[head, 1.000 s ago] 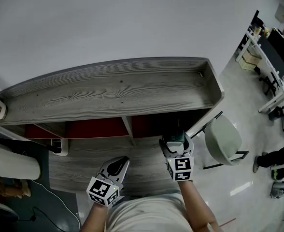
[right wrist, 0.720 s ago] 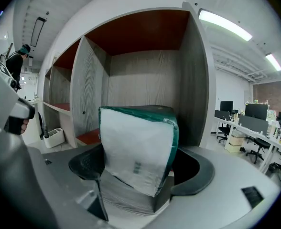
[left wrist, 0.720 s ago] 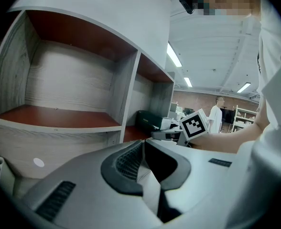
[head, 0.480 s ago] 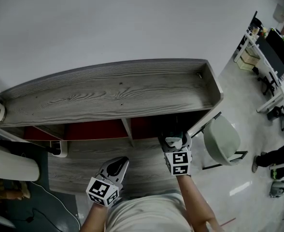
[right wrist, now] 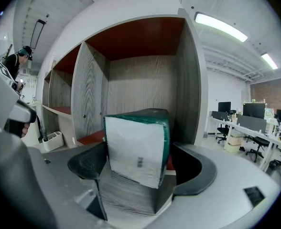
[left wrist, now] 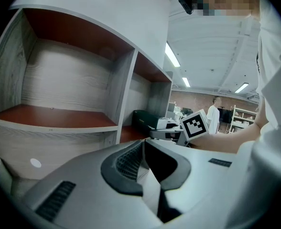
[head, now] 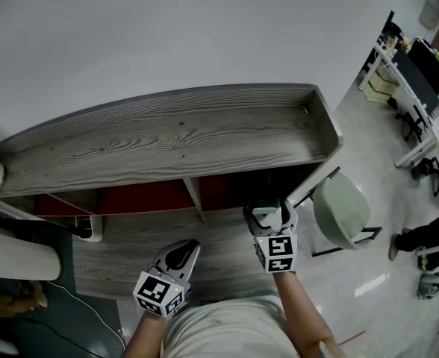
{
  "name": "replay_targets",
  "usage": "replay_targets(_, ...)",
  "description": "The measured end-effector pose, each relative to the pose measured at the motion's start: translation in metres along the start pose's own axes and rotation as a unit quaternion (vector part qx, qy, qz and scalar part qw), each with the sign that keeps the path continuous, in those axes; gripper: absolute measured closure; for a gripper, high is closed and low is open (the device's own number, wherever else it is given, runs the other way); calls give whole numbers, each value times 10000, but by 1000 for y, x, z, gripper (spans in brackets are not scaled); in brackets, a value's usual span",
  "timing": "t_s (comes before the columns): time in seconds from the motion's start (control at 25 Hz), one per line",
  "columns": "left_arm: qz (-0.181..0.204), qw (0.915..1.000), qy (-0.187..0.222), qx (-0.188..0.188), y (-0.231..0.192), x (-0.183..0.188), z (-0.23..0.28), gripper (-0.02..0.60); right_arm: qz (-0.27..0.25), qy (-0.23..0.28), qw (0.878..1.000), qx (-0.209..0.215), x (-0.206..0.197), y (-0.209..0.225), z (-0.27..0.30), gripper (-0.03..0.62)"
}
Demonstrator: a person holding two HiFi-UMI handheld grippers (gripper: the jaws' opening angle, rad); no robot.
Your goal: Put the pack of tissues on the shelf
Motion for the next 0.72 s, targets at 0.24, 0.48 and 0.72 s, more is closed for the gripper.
replay_targets(0.24,3,10000,-29,-72,1,-2,-1,551,44,-83,9998,-194,-8,1,-16,178)
replay_targets(0.48,33,9999,-34,-119,4,-3,-2,551,85,-188,9991,-375,-14,7,-21,180)
replay_targets(0.72,25,9999,-21,-122,9,-5,-2,551,154,-291,9982,-505,-18,14,-24,194)
Point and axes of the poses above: the fingertips, and each gripper's own axes: z forward along the fingers, y to its right, x out of its top, the point moved 3 cm from there along -z, backward along the fingers, and after that the axes turned 13 degrees about -z, right-handed, at the moved point
